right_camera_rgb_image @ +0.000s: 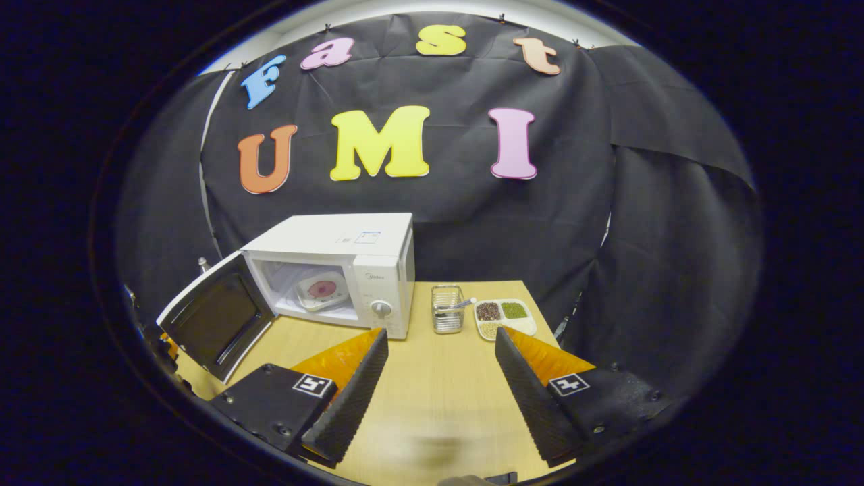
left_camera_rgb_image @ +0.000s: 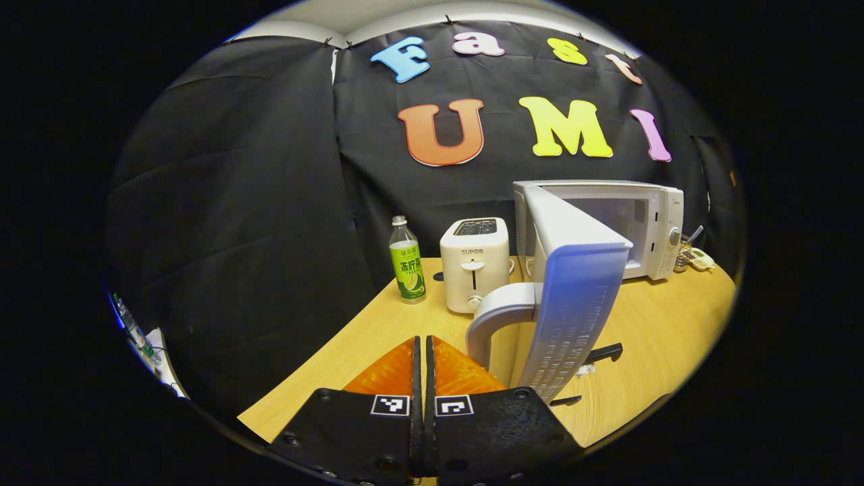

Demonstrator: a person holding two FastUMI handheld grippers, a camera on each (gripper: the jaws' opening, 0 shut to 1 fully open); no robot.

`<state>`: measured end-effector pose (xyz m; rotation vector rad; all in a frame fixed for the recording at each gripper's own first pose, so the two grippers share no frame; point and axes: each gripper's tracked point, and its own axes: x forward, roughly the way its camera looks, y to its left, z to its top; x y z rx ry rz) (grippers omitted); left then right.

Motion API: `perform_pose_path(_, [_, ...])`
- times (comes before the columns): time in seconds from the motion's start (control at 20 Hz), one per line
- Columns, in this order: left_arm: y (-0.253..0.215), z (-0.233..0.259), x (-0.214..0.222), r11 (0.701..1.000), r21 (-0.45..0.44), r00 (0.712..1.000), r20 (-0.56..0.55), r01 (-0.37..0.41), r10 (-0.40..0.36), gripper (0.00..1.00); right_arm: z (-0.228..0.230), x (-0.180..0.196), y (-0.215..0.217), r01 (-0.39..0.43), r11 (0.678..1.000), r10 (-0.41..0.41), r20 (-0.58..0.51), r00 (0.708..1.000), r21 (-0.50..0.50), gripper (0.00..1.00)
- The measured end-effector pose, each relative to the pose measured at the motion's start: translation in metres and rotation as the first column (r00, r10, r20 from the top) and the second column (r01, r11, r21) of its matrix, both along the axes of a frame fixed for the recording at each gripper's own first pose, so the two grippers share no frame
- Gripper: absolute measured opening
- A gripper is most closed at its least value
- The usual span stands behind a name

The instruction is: Open the microwave oven with the left hand, put the food in, and close the microwave oven.

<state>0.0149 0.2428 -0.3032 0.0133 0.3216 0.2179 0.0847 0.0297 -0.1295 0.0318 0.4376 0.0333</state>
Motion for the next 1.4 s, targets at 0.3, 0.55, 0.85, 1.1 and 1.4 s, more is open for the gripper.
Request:
perform_pose_path(0.3, [-0.061, 0.024, -0.002, 0.998, -0.011, 0.997, 0.052, 0.061, -0.06, 0.0, 0.001, -0.005, -0.024, -0.002, 1.0, 0.002, 0.01, 1.0, 0.009, 0.92])
perform_pose_path(0.55, [-0.145, 0.044, 0.014, 0.983, -0.009, 0.979, 0.096, 0.183, -0.182, 0.0, 0.009, -0.005, -0.048, -0.011, 1.0, 0.011, 0.016, 1.0, 0.006, 0.93])
perform_pose_path(0.85, [-0.252, 0.056, 0.045, 0.94, -0.021, 0.932, 0.14, 0.341, -0.335, 0.0, 0.007, -0.005, -0.072, -0.007, 1.0, 0.007, 0.007, 1.0, 0.01, 0.93])
perform_pose_path(1.1, [-0.321, 0.071, 0.097, 0.899, -0.019, 0.885, 0.189, 0.437, -0.426, 0.0, 0.001, -0.012, -0.089, 0.027, 0.999, -0.026, -0.026, 0.999, 0.03, 1.0])
perform_pose_path(1.4, [-0.372, 0.071, 0.177, 0.876, -0.024, 0.86, 0.206, 0.481, -0.467, 0.0, -0.012, -0.009, -0.106, 0.078, 0.996, -0.076, -0.062, 0.995, 0.04, 0.92])
